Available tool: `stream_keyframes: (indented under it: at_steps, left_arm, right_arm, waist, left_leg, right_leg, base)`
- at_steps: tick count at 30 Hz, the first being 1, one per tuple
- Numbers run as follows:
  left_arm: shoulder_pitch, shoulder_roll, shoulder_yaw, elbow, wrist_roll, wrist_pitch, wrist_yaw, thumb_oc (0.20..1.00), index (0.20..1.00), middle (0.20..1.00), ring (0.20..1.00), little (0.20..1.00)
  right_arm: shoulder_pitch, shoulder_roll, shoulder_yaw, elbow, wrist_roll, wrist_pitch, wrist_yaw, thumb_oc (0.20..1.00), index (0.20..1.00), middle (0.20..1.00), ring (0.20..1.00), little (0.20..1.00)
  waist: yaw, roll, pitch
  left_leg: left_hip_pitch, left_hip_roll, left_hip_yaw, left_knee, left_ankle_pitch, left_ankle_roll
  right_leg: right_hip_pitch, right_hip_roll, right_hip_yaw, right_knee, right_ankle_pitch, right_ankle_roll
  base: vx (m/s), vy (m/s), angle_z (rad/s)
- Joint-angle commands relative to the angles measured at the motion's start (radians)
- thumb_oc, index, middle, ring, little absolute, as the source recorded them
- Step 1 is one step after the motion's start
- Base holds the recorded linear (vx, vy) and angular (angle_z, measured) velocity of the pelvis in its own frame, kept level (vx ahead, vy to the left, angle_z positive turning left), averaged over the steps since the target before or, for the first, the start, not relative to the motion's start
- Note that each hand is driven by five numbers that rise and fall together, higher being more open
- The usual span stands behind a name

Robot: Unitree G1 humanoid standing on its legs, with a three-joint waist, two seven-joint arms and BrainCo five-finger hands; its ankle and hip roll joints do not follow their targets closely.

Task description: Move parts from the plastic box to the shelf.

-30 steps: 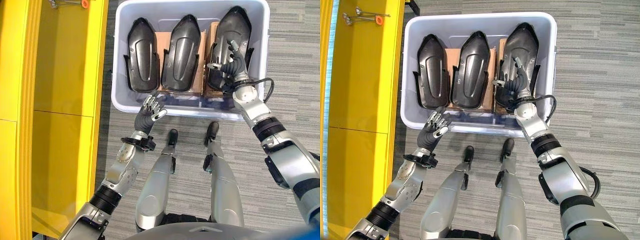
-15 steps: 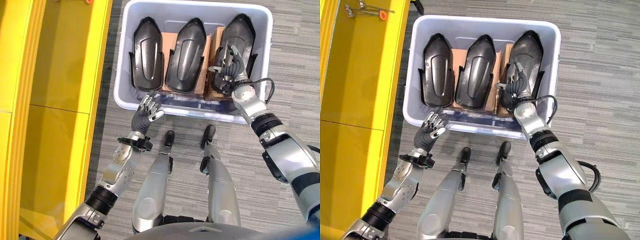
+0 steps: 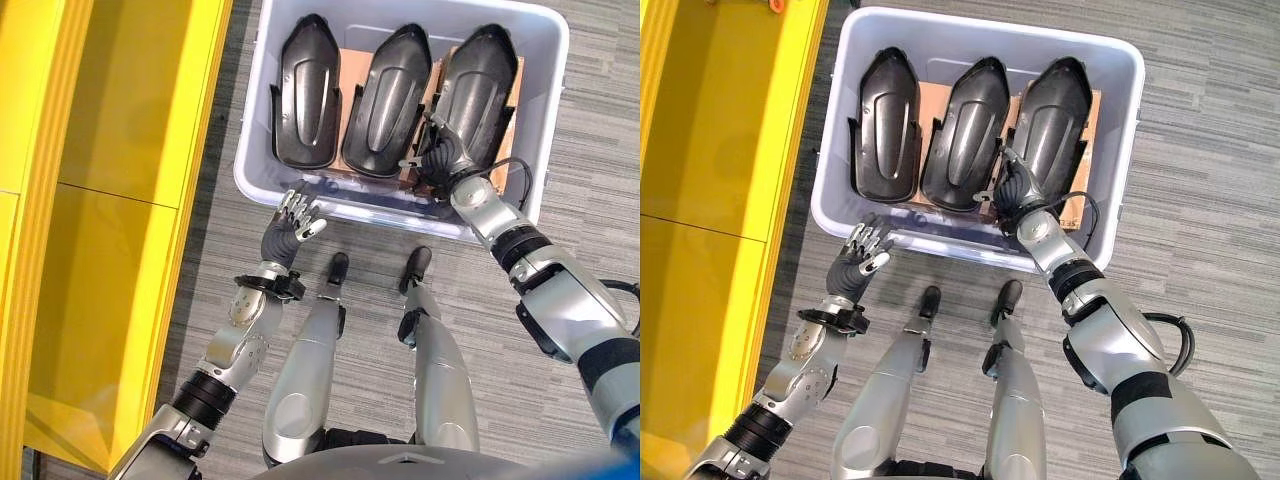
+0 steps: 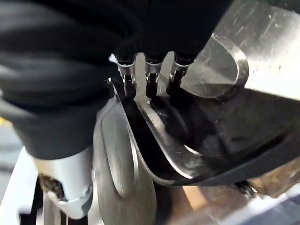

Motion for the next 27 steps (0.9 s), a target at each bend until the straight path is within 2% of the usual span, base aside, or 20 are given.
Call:
stream_keyframes:
  at_steps: [1,4,9,10,11,13,14,15,17,23,27]
  left_arm:
    - [0.03,0.001,0.017,-0.079,0.025,-0.048,0.008,1.0,1.0,1.0,1.0,1.0]
    - [0.035,0.005,0.029,-0.077,0.028,-0.046,0.007,1.0,1.0,1.0,1.0,1.0]
    - [0.031,0.008,0.033,-0.075,0.037,-0.045,0.008,1.0,1.0,1.0,1.0,1.0]
    - [0.033,0.01,0.039,-0.079,0.039,-0.046,0.006,1.0,1.0,1.0,1.0,1.0]
    - [0.033,0.009,0.039,-0.079,0.038,-0.047,0.007,1.0,1.0,1.0,1.0,1.0]
    - [0.034,0.013,0.057,-0.09,0.04,-0.046,0.015,1.0,1.0,1.0,1.0,1.0]
    - [0.034,0.013,0.057,-0.09,0.04,-0.046,0.015,1.0,1.0,1.0,1.0,1.0]
    - [0.04,0.014,0.07,-0.091,0.045,-0.044,0.022,1.0,1.0,1.0,1.0,1.0]
    - [0.043,0.01,0.095,-0.097,0.048,-0.04,0.035,1.0,1.0,1.0,1.0,1.0]
    - [0.057,0.003,0.115,-0.116,0.046,-0.034,0.05,1.0,1.0,1.0,1.0,1.0]
    - [0.067,0.001,0.115,-0.116,0.049,-0.03,0.057,1.0,1.0,1.0,1.0,1.0]
  right_arm:
    - [0.029,-0.007,0.06,-0.104,-0.072,-0.014,0.077,1.0,1.0,1.0,1.0,1.0]
    - [0.064,-0.056,0.104,-0.181,-0.127,-0.011,0.135,1.0,1.0,1.0,1.0,1.0]
    - [0.067,-0.106,0.121,-0.254,-0.143,-0.017,0.156,1.0,1.0,1.0,1.0,1.0]
    - [0.063,-0.142,0.116,-0.32,-0.134,-0.021,0.161,1.0,1.0,1.0,1.0,1.0]
    - [0.063,-0.157,0.102,-0.342,-0.121,-0.024,0.155,1.0,1.0,1.0,1.0,1.0]
    - [0.056,-0.254,0.032,-0.488,-0.091,-0.042,0.122,1.0,1.0,1.0,1.0,1.0]
    - [0.057,-0.255,0.032,-0.489,-0.091,-0.041,0.122,1.0,1.0,1.0,1.0,1.0]
    - [0.052,-0.313,-0.025,-0.565,-0.097,-0.044,0.091,1.0,1.0,1.0,1.0,1.0]
    - [0.068,-0.376,-0.151,-0.708,-0.141,-0.045,0.022,1.0,1.0,1.0,1.0,1.0]
    - [0.164,-0.339,-0.336,-0.893,-0.184,-0.057,-0.064,1.0,1.0,1.0,1.0,1.0]
    - [0.238,-0.272,-0.38,-0.917,-0.176,-0.065,-0.088,1.0,1.0,1.0,1.0,1.0]
  waist:
    - [0.027,0.028,0.016]
    - [0.019,0.014,0.02]
    - [0.009,0.004,0.026]
    - [0.002,-0.003,0.028]
    - [0.0,-0.006,0.028]
    - [-0.015,-0.02,0.032]
    - [-0.015,-0.019,0.032]
    - [-0.023,-0.026,0.031]
    - [-0.038,-0.034,0.027]
    - [-0.056,-0.04,0.024]
    - [-0.063,-0.037,0.019]
  left_leg:
    - [-0.018,0.044,-0.019,-0.074,0.052,-0.02]
    - [-0.007,0.047,-0.018,-0.079,0.05,-0.024]
    - [-0.003,0.051,-0.016,-0.074,0.047,-0.026]
    - [-0.001,0.053,-0.015,-0.071,0.045,-0.026]
    - [-0.001,0.053,-0.015,-0.07,0.044,-0.027]
    - [0.002,0.056,-0.012,-0.065,0.041,-0.026]
    - [0.002,0.056,-0.012,-0.065,0.041,-0.026]
    - [0.003,0.057,-0.01,-0.065,0.039,-0.025]
    - [0.003,0.059,-0.008,-0.058,0.03,-0.023]
    - [-0.002,0.057,-0.006,-0.044,0.016,-0.015]
    - [-0.009,0.055,-0.004,-0.039,0.014,-0.012]
  right_leg:
    - [0.067,-0.08,0.041,0.099,-0.113,0.099]
    - [0.077,-0.079,0.039,0.096,-0.115,0.099]
    - [0.083,-0.077,0.04,0.098,-0.116,0.099]
    - [0.081,-0.076,0.041,0.1,-0.116,0.099]
    - [0.083,-0.075,0.041,0.099,-0.117,0.1]
    - [0.088,-0.074,0.043,0.099,-0.115,0.101]
    - [0.088,-0.074,0.043,0.099,-0.115,0.101]
    - [0.089,-0.073,0.044,0.099,-0.116,0.101]
    - [0.09,-0.072,0.047,0.101,-0.117,0.102]
    - [0.088,-0.07,0.053,0.107,-0.119,0.101]
    - [0.083,-0.071,0.056,0.114,-0.124,0.1]
  base:
    - [0.0,0.0,0.0]
    - [0.0,0.0,0.0]
    - [0.0,0.0,0.0]
    - [0.0,0.0,0.0]
    - [0.0,0.006,-0.03]
    - [0.0,0.0,0.0]
    - [0.0,0.0,0.0]
    - [0.0,0.0,0.0]
    - [0.0,0.0,0.0]
    - [0.0,0.0,-0.01]
    - [0.0,0.0,0.0]
